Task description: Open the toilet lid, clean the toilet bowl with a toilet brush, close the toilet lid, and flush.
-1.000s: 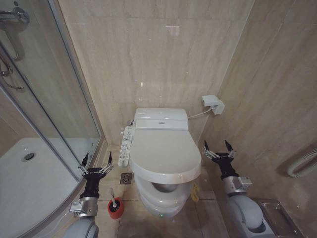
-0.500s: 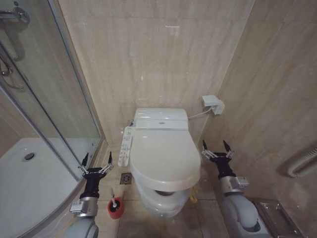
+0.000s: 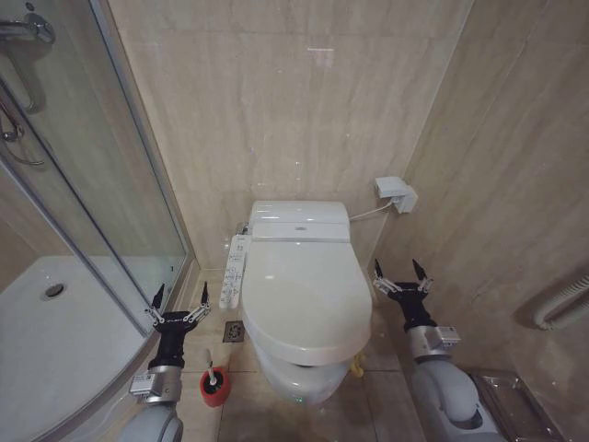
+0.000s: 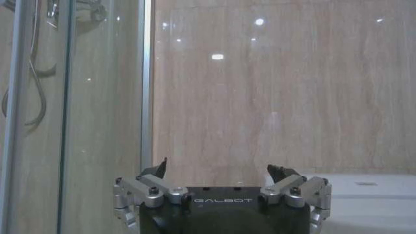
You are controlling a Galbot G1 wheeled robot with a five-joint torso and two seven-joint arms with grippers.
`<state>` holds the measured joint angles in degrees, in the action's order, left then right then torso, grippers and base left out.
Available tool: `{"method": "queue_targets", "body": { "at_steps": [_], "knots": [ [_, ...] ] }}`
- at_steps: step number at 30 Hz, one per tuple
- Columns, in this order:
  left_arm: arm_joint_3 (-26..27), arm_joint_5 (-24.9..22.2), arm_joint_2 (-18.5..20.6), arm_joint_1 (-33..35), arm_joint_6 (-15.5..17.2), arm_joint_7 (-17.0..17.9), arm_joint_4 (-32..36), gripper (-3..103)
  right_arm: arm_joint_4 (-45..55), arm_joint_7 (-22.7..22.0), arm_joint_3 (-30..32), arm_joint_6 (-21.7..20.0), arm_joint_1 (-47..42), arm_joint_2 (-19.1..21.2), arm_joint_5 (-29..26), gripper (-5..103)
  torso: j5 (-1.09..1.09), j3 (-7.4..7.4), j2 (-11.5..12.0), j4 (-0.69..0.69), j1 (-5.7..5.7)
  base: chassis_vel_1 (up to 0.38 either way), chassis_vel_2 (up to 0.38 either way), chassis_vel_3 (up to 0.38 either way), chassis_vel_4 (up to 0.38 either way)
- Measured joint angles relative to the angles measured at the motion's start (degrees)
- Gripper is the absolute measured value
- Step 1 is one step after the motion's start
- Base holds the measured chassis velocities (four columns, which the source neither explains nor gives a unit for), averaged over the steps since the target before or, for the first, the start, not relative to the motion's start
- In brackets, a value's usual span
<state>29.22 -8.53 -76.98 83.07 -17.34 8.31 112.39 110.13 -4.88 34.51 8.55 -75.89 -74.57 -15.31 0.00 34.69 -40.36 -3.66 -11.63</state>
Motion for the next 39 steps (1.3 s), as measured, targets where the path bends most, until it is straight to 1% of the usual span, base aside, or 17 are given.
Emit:
{"method": "queue_targets", "body": {
  "at_steps": [39],
  "knots": [
    [0.00,0.00,0.00,0.00,0.00,0.00,0.00,100,0.13,-0.22,-0.09,-0.37,0.09,0.06,0.00,100,0.00,0.00,0.00,-0.01,0.00,0.000,0.000,0.000,0.000]
  ]
}}
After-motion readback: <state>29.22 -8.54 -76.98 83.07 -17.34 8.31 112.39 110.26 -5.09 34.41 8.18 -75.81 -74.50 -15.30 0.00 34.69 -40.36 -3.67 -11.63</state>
